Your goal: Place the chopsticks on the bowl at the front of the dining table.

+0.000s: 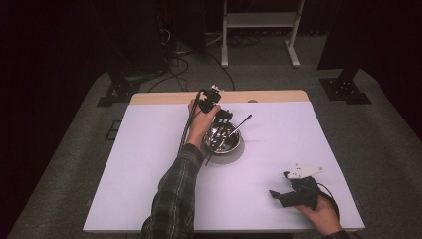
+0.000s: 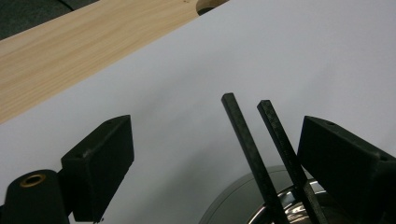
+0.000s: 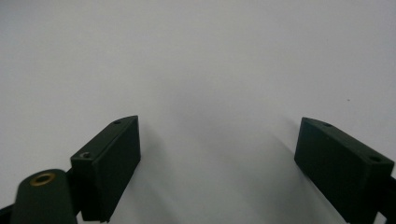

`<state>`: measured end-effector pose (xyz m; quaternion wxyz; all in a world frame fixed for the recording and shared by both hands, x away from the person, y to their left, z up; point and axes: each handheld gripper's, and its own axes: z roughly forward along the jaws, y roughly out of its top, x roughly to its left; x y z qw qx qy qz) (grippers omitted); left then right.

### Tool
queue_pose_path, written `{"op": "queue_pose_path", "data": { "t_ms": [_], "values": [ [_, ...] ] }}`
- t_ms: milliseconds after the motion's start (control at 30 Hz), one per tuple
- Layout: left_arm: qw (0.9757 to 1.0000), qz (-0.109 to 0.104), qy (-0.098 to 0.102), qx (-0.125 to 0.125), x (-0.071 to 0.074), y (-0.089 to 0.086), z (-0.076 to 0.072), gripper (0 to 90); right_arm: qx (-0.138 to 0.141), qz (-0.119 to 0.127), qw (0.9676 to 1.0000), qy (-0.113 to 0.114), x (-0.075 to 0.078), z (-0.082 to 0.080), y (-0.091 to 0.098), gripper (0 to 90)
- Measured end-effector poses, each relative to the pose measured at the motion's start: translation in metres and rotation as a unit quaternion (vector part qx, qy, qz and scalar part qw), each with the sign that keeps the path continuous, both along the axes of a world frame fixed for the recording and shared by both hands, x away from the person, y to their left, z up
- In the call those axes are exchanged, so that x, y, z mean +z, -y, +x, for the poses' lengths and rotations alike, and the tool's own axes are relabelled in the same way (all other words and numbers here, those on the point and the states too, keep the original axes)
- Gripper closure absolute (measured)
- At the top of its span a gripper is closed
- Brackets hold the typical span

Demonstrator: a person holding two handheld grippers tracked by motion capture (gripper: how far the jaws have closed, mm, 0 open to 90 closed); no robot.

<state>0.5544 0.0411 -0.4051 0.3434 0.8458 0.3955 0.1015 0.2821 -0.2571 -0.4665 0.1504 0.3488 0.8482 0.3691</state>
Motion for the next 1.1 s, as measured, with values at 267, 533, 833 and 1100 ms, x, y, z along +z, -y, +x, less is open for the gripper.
{"op": "queue_pose_path", "data": {
  "t_ms": [267, 533, 833, 1100],
  "values": [
    [1.0, -0.001, -0.002, 0.008, 0.001, -0.013, 0.003, 10.3, 0.0, 0.0, 1.0, 0.001, 0.0, 0.0, 0.0, 12.7],
    [0.9996, -0.009, -0.006, 0.025, -0.002, -0.027, 0.003, 10.3, 0.0, 0.0, 1.0, 0.0, 0.0, 0.0, 0.0, 12.6],
    [0.9993, -0.01, -0.008, 0.034, -0.001, -0.04, 0.002, 10.3, 0.0, 0.0, 1.0, 0.0, 0.0, 0.0, 0.0, 12.6],
    [0.999, -0.012, -0.007, 0.042, 0.0, -0.05, 0.001, 10.3, -0.001, 0.001, 1.0, -0.001, 0.0, 0.0, 0.0, 12.6]
  ]
}}
